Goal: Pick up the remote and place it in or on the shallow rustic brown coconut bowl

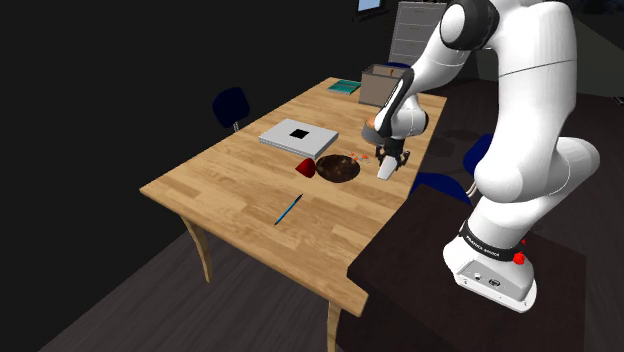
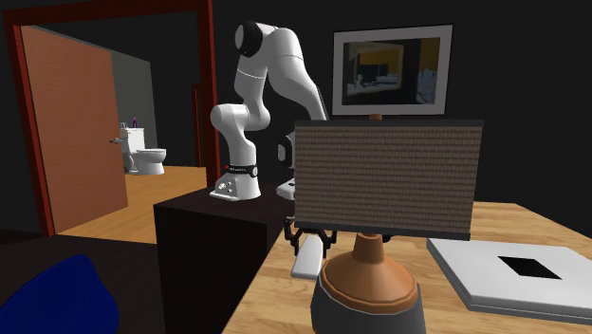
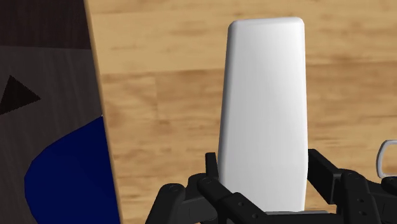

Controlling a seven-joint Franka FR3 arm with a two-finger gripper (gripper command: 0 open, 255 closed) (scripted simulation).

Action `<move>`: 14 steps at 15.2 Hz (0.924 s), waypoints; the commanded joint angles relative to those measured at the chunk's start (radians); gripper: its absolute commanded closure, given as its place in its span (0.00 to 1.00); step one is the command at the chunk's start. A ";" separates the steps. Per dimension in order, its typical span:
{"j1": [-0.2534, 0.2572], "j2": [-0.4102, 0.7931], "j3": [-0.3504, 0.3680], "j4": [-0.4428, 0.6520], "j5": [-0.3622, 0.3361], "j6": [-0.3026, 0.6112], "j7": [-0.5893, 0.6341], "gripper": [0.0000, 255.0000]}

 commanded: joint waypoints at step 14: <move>0.046 -0.197 -0.060 -0.039 -0.066 -0.157 0.049 1.00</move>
